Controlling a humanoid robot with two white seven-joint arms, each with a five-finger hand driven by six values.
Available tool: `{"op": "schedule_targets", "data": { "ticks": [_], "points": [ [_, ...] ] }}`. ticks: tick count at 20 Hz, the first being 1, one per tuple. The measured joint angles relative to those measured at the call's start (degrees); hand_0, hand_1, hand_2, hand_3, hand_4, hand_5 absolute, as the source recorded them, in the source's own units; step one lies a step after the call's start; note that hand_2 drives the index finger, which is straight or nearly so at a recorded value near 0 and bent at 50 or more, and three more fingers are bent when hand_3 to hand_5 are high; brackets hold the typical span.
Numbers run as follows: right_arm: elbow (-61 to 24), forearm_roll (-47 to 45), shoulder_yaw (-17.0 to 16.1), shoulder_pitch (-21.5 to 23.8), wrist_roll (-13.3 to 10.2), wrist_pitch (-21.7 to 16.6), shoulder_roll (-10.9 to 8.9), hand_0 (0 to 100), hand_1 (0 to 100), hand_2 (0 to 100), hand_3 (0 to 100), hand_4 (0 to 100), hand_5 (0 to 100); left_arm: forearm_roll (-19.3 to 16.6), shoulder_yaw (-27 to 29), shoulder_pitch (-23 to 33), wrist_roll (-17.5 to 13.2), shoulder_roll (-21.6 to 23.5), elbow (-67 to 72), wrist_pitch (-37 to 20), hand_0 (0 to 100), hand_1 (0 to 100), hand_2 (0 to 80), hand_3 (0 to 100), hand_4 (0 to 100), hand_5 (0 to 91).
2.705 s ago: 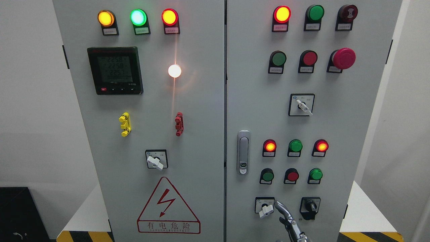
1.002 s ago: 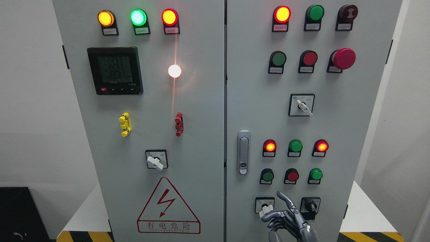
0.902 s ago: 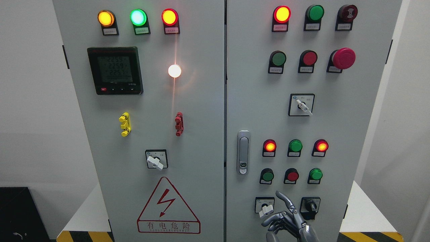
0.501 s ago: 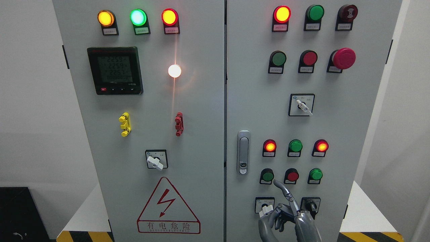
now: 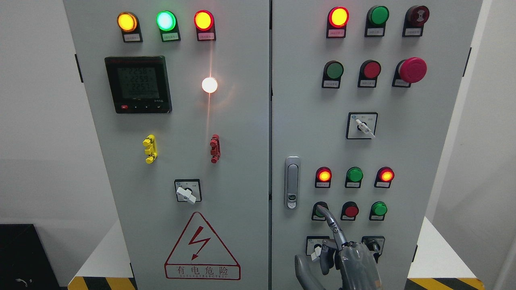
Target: Release door handle
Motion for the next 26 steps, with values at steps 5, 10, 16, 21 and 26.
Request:
{"op": "schedule_targets", "data": {
  "ticks": [5,10,16,21,26],
  "points": [
    [1.0,8.9,0.6,-1.0,-1.1,0.0,0.95,50,35,6,100,100,100,0.0,0.0,0.0,0.0,0.0,0.0,0.0,12,56,0.0,0,0,0.0],
    [2.3,16.6,1.3,-2.0,-2.2,0.2,1.75,50,34,6,100,100,100,0.0,0.0,0.0,0.0,0.0,0.0,0.0,12,56,0.0,0,0,0.0],
    [3.9,22.9,3.1,-3.3,-3.2,6.6,2.78,49,34,5,100,100,100,0.0,0.0,0.0,0.0,0.0,0.0,0.0,12,56,0.0,0,0,0.0],
    [5.4,27.1,4.6,-4.2,-3.7,9.7,3.54,49,33,5,100,100,100,0.0,0.0,0.0,0.0,0.0,0.0,0.0,12,56,0.0,0,0,0.0],
    [6.8,30.0,5.7,-5.0,-3.7,12.9,4.09,49,32,4,100,100,100,0.0,0.0,0.0,0.0,0.0,0.0,0.0,12,56,0.0,0,0,0.0]
  ]
}}
